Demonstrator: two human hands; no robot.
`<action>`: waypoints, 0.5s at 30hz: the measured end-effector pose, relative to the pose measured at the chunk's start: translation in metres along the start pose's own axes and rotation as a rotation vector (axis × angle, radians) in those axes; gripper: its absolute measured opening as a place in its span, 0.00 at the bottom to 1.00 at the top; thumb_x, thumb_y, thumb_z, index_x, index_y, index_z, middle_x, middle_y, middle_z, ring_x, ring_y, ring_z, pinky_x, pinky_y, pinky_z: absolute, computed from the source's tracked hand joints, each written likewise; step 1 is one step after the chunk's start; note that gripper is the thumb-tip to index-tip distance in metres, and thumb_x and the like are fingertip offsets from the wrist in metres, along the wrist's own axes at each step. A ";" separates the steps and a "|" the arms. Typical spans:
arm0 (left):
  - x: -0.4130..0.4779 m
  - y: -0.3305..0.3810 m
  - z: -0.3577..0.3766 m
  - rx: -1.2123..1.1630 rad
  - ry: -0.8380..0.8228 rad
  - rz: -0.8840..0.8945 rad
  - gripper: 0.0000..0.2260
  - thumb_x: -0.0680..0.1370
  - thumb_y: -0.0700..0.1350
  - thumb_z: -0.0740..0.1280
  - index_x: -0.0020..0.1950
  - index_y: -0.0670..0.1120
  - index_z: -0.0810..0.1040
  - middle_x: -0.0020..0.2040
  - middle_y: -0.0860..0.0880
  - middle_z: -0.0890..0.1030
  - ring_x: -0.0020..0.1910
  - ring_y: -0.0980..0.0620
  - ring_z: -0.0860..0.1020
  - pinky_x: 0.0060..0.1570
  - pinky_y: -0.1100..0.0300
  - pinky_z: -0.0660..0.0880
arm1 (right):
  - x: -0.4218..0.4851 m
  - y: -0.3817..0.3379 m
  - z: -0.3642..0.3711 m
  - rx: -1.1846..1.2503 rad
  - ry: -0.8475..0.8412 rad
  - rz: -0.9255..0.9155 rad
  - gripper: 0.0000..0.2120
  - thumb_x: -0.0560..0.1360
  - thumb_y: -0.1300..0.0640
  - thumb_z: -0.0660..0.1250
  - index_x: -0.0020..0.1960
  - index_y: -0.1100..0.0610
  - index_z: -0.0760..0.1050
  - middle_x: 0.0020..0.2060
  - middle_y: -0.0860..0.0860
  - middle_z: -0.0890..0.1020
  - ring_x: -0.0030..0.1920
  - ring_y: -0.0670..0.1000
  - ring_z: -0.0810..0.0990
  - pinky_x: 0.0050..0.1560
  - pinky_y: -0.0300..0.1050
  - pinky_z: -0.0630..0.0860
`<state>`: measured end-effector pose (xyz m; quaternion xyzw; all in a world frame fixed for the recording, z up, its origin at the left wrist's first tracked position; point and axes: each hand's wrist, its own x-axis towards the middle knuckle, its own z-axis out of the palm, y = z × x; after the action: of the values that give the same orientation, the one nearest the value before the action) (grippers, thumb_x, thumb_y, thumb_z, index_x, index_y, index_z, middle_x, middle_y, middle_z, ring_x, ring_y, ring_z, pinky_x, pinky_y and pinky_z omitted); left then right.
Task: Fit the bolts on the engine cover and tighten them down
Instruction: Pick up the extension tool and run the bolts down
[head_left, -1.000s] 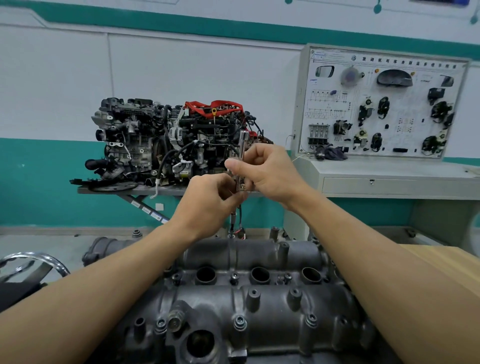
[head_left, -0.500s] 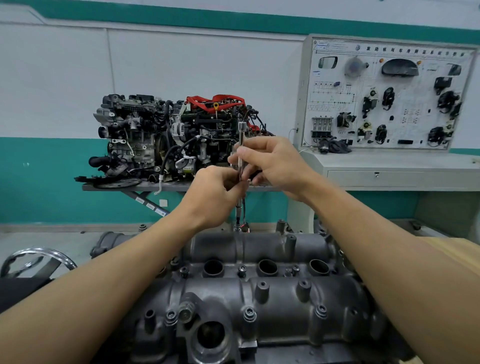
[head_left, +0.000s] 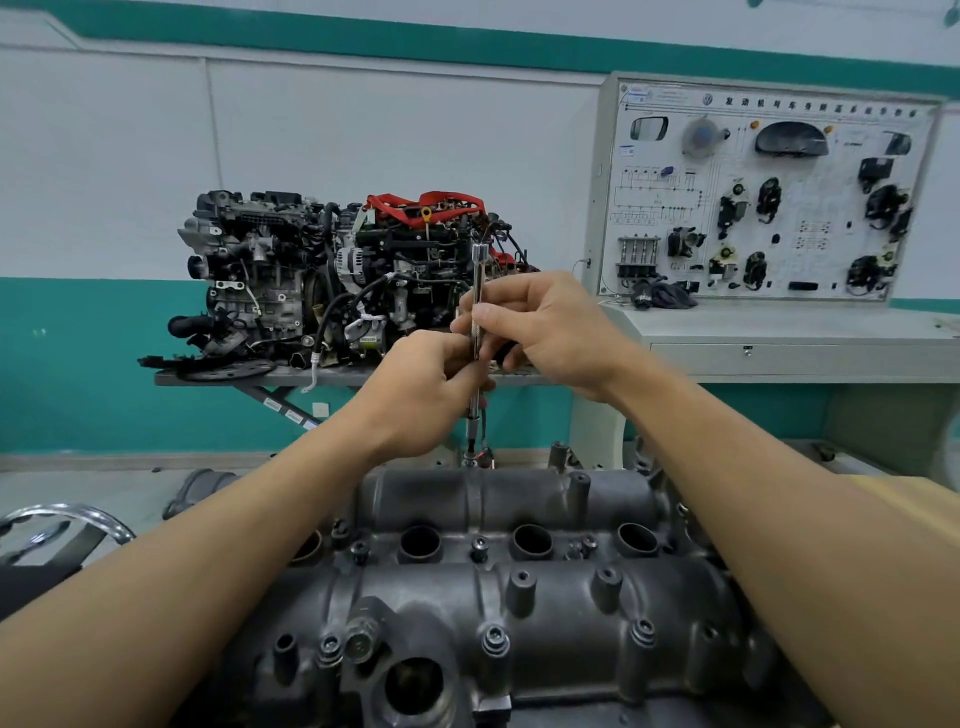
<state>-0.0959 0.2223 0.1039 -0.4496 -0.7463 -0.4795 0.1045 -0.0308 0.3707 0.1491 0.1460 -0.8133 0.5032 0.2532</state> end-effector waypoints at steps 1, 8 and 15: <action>0.000 0.001 0.000 0.008 -0.001 0.007 0.09 0.83 0.42 0.64 0.51 0.43 0.83 0.44 0.46 0.86 0.43 0.52 0.85 0.50 0.49 0.82 | 0.000 0.000 0.000 -0.004 0.022 -0.004 0.04 0.79 0.63 0.68 0.46 0.57 0.81 0.40 0.55 0.86 0.32 0.46 0.80 0.28 0.37 0.74; -0.002 0.003 0.000 0.053 0.109 0.032 0.05 0.79 0.42 0.71 0.44 0.44 0.84 0.36 0.49 0.86 0.36 0.51 0.84 0.43 0.51 0.83 | 0.001 0.004 0.001 -0.023 0.116 -0.007 0.09 0.72 0.54 0.77 0.46 0.58 0.79 0.31 0.48 0.83 0.29 0.46 0.79 0.28 0.33 0.72; 0.000 0.007 -0.005 -0.054 -0.099 -0.068 0.07 0.82 0.41 0.65 0.52 0.40 0.82 0.46 0.43 0.86 0.44 0.52 0.85 0.49 0.53 0.82 | 0.001 0.001 0.001 -0.009 0.049 -0.047 0.05 0.77 0.62 0.71 0.42 0.59 0.81 0.36 0.57 0.84 0.28 0.45 0.76 0.29 0.34 0.72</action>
<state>-0.0912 0.2192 0.1107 -0.4499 -0.7522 -0.4799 0.0388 -0.0323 0.3703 0.1480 0.1513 -0.8055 0.4968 0.2856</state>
